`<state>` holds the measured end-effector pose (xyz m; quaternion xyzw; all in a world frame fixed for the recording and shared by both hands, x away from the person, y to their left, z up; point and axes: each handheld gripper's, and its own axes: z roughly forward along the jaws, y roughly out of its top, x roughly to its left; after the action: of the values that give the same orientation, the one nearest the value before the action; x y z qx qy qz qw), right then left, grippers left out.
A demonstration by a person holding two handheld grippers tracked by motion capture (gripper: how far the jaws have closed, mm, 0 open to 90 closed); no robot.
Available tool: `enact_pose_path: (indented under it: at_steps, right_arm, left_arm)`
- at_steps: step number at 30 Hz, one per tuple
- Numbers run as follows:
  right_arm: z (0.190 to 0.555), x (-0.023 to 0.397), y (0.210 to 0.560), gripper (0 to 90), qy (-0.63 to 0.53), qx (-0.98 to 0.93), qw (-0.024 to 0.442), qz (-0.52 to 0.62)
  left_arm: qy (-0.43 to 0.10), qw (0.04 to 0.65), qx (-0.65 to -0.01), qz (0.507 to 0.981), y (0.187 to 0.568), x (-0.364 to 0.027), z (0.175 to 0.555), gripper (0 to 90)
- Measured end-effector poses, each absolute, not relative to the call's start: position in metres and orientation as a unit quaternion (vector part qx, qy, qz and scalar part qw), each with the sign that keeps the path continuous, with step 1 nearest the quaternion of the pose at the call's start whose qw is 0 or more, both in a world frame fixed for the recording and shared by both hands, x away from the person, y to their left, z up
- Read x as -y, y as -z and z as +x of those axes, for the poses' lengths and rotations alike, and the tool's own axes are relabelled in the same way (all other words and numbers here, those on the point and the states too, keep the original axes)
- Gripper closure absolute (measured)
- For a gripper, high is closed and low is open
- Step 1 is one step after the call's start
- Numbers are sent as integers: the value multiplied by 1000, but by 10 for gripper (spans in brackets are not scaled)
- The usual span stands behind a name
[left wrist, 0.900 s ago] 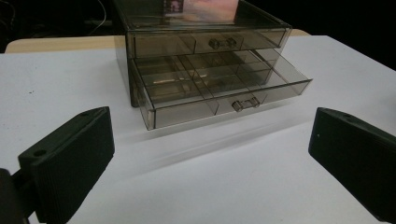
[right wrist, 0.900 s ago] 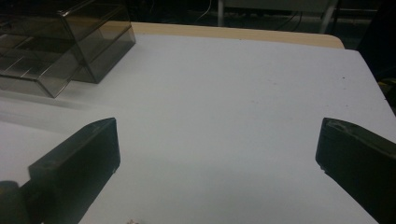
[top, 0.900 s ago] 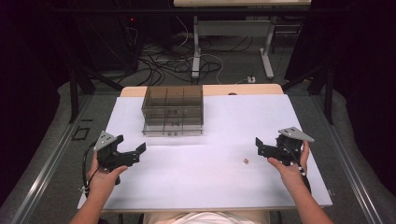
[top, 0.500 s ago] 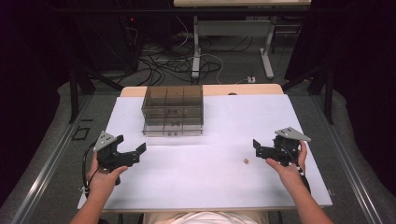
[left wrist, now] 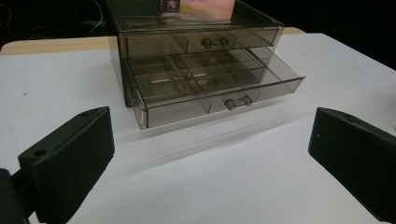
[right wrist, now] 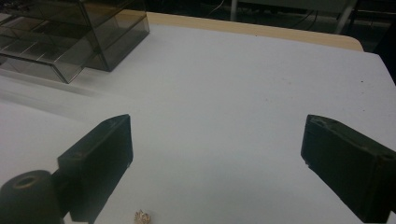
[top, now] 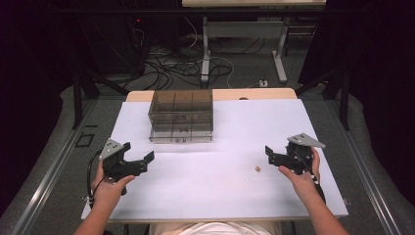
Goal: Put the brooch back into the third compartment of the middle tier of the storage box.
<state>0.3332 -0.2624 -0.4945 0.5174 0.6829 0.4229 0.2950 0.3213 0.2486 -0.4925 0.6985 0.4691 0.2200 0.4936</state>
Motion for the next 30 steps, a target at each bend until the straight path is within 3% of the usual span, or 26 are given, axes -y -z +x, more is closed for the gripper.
enact_pose_path:
  at_steps: [3, 24, 30]
  right_arm:
    - [333, 263, 494, 146, -418, -690, 288, 517]
    - [340, 257, 503, 267, -401, -717, 221, 526]
    - [342, 253, 507, 393, -383, -727, 206, 532]
  left_arm:
    - [-222, 491, -467, 702, 492, -248, 321, 4]
    - [-221, 488, -467, 704, 493, -247, 320, 4]
    - [-222, 487, -466, 704, 493, -247, 319, 4]
